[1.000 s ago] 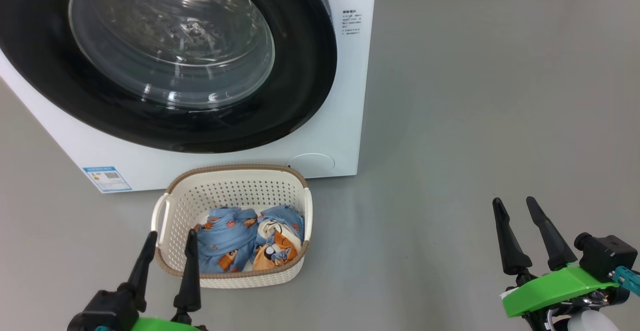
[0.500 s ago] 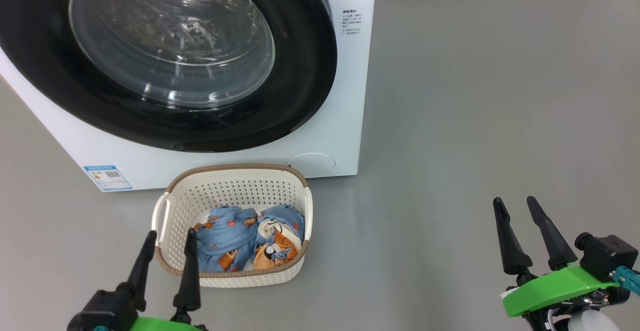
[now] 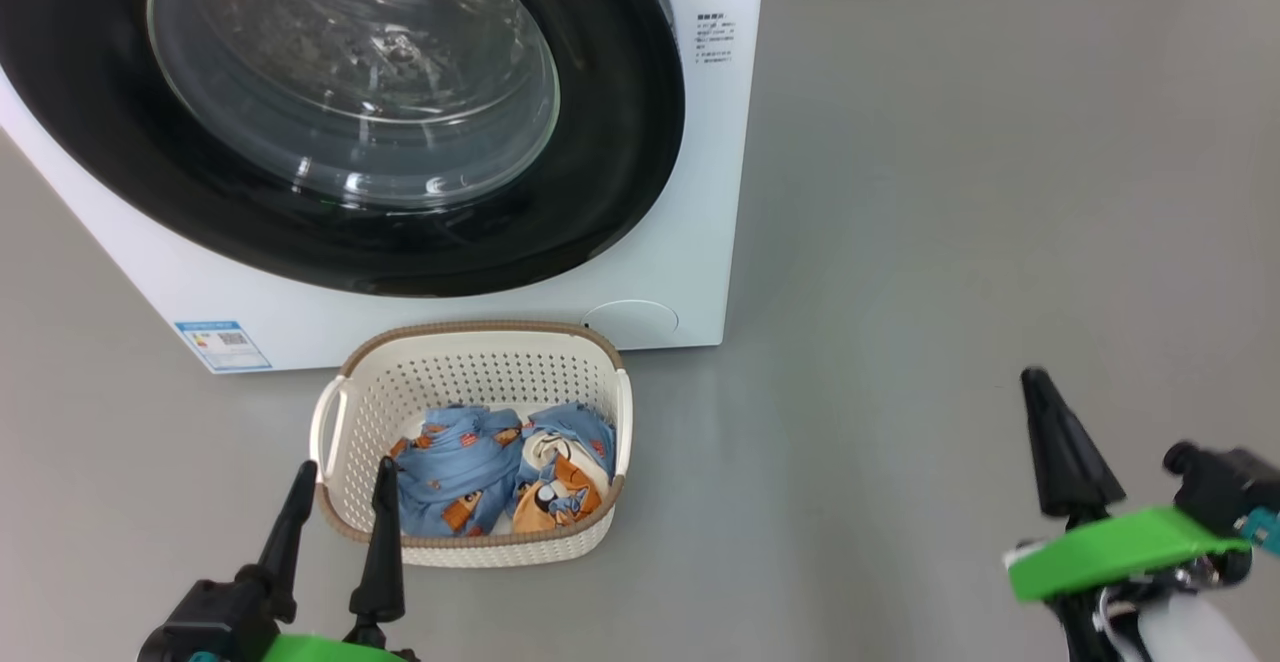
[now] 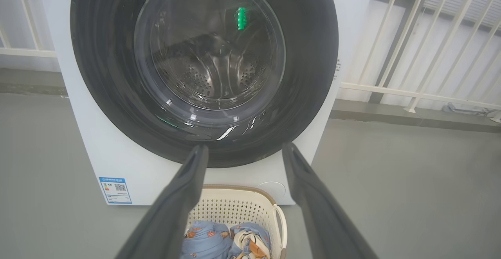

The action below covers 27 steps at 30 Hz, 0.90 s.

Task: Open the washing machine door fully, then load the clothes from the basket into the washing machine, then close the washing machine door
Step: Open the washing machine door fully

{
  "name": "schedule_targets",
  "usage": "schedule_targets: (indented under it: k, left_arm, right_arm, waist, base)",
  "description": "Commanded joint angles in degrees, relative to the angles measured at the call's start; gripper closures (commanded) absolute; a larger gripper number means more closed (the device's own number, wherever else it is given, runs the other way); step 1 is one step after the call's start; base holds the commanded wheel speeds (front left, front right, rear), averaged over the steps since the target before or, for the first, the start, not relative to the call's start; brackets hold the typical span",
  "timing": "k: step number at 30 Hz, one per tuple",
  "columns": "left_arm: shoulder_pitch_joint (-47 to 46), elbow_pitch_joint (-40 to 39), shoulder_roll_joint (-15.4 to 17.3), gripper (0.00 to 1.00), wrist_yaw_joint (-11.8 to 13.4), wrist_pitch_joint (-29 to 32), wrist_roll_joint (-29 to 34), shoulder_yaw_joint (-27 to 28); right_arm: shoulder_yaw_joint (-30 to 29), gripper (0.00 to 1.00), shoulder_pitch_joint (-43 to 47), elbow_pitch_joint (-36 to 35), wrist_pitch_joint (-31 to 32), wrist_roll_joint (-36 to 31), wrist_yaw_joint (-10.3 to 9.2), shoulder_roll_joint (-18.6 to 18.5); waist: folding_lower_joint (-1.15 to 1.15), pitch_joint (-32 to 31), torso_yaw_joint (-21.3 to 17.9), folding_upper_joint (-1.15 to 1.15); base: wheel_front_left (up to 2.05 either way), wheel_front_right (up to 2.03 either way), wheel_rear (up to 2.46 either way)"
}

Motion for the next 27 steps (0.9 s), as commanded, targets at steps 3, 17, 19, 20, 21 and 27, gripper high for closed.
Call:
schedule_targets:
  k: [3, 17, 19, 20, 21, 27]
  left_arm:
    - [-1.78, -1.79, 0.38, 0.00, 0.03, -0.41, -0.65, 1.39]
    - [-4.83, -2.23, 0.34, 0.00, 0.67, -0.41, -4.37, -3.83]
    - [-5.33, -2.29, 0.34, 0.00, 0.90, -0.41, -4.81, -4.86]
    - [-5.66, -2.36, 0.34, 0.00, 1.05, -0.41, -5.08, -5.39]
    - [-6.01, -2.44, 0.34, 0.00, 1.19, -0.41, -5.42, -5.93]
    - [-8.00, -3.16, 0.34, 0.00, 2.34, -0.41, -7.27, -9.05]
  right_arm:
    - [1.40, 1.00, -4.64, -1.97, -0.71, 5.07, 0.43, -0.64]
    - [6.19, 1.00, -22.08, -3.02, -0.71, 39.20, 0.43, -9.02]
    - [8.23, 1.00, -24.75, -2.71, -0.19, 44.12, 0.43, -11.35]
    - [8.58, 1.00, -26.06, -2.56, 0.43, 46.94, 0.43, -12.37]
    - [8.69, 1.00, -27.40, -2.40, 0.98, 49.24, 0.43, -13.47]
    - [7.85, 1.00, -33.90, -3.54, 8.50, 60.18, 0.43, -17.69]
  waist:
    - [0.00, 0.40, 0.21, 0.00]
    - [0.00, 6.46, 5.02, 0.00]
    - [0.00, 7.56, 6.03, 0.00]
    - [0.00, 8.13, 6.56, 0.00]
    - [0.00, 8.69, 7.12, 0.00]
    - [0.00, 12.09, 10.14, 0.00]
  base:
    - [0.00, 0.00, 0.00]
    - [0.00, 0.00, 0.00]
    - [0.00, 0.00, 0.00]
    - [0.00, 0.00, 0.00]
    - [0.00, 0.00, 0.00]
    - [0.00, 0.00, 0.00]
